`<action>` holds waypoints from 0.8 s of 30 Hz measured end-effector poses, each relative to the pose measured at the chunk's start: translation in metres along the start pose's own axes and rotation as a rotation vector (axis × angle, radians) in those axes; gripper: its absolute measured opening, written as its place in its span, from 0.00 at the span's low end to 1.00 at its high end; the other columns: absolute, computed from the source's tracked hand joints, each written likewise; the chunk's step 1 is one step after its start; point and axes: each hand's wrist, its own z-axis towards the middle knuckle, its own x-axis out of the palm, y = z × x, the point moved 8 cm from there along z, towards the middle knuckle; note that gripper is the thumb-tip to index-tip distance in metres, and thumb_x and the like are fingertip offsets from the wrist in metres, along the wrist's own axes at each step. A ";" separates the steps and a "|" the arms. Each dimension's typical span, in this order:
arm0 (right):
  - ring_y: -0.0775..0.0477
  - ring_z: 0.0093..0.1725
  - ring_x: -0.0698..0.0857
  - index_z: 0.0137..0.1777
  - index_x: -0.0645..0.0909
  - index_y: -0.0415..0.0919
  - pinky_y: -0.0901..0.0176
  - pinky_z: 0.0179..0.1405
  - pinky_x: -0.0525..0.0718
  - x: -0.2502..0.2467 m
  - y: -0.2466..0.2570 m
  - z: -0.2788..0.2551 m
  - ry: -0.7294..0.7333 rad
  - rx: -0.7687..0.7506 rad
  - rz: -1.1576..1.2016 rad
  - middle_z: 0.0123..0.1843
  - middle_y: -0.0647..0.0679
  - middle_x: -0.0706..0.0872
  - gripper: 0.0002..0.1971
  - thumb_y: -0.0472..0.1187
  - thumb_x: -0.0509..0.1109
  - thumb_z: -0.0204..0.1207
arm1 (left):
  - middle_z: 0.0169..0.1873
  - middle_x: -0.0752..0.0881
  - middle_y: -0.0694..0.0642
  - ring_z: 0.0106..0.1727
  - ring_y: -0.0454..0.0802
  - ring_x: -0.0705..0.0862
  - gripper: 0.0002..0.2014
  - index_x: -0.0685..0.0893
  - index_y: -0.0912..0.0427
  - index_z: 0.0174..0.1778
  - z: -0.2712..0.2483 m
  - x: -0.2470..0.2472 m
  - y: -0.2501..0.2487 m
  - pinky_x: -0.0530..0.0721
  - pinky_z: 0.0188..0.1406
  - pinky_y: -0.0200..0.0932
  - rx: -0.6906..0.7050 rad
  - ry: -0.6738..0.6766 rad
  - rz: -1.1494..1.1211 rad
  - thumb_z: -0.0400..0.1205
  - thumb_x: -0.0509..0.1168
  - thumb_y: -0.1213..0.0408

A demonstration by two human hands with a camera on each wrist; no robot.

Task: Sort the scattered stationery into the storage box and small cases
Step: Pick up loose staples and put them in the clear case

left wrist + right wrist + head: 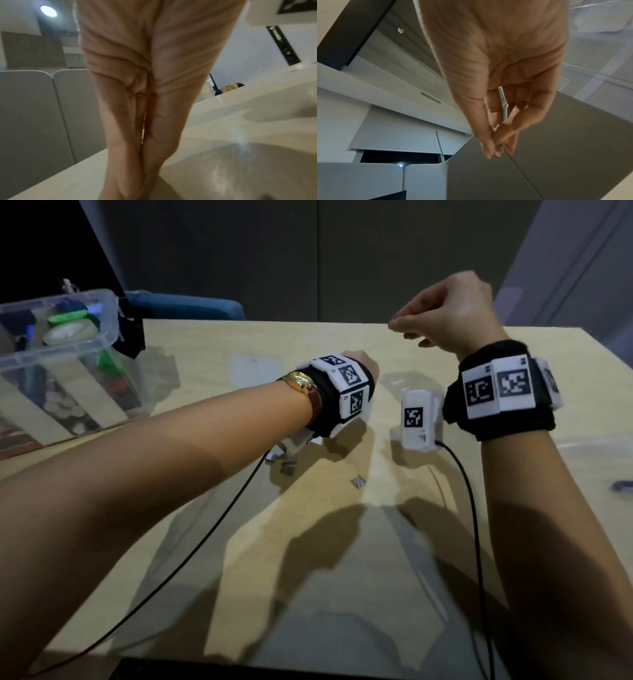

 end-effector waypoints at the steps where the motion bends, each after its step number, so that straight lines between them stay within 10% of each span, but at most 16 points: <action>1: 0.60 0.41 0.89 0.44 0.90 0.43 0.66 0.40 0.88 0.001 -0.002 -0.001 -0.003 0.011 -0.010 0.41 0.52 0.90 0.06 0.44 0.80 0.72 | 0.52 0.84 0.67 0.56 0.63 0.83 0.14 0.80 0.72 0.64 -0.001 0.003 -0.006 0.76 0.52 0.42 0.031 0.007 0.018 0.85 0.58 0.72; 4: 0.59 0.41 0.89 0.44 0.90 0.43 0.63 0.42 0.90 0.004 -0.005 -0.002 -0.013 0.053 -0.039 0.41 0.50 0.90 0.06 0.44 0.80 0.72 | 0.34 0.78 0.66 0.38 0.60 0.83 0.02 0.80 0.71 0.44 -0.019 0.002 -0.011 0.86 0.52 0.59 0.017 0.024 0.204 0.79 0.62 0.77; 8: 0.55 0.45 0.89 0.44 0.90 0.44 0.58 0.47 0.90 0.008 -0.004 -0.004 0.012 0.068 -0.095 0.42 0.50 0.90 0.04 0.43 0.79 0.73 | 0.42 0.86 0.59 0.47 0.59 0.87 0.16 0.73 0.60 0.33 -0.036 -0.027 -0.012 0.86 0.47 0.46 0.092 -0.034 0.024 0.76 0.75 0.66; 13: 0.58 0.45 0.87 0.45 0.90 0.43 0.68 0.38 0.82 0.041 0.007 -0.020 0.367 0.003 -0.219 0.42 0.51 0.90 0.04 0.40 0.79 0.72 | 0.29 0.87 0.60 0.25 0.44 0.88 0.09 0.86 0.71 0.38 -0.103 -0.068 0.044 0.90 0.33 0.38 0.130 -0.083 -0.604 0.70 0.79 0.71; 19: 0.62 0.35 0.87 0.38 0.91 0.48 0.71 0.30 0.79 0.125 0.020 -0.068 0.862 -0.108 -0.487 0.35 0.56 0.91 0.05 0.45 0.84 0.65 | 0.43 0.91 0.63 0.44 0.50 0.90 0.18 0.86 0.68 0.44 -0.140 -0.040 0.146 0.86 0.34 0.30 -0.051 -0.081 -1.009 0.63 0.73 0.60; 24: 0.58 0.37 0.85 0.43 0.89 0.51 0.59 0.39 0.85 0.141 0.045 -0.070 0.730 -0.289 -0.515 0.39 0.55 0.88 0.14 0.51 0.86 0.60 | 0.40 0.92 0.63 0.35 0.45 0.91 0.16 0.85 0.64 0.50 -0.131 -0.003 0.173 0.83 0.26 0.28 -0.125 -0.060 -1.360 0.67 0.72 0.65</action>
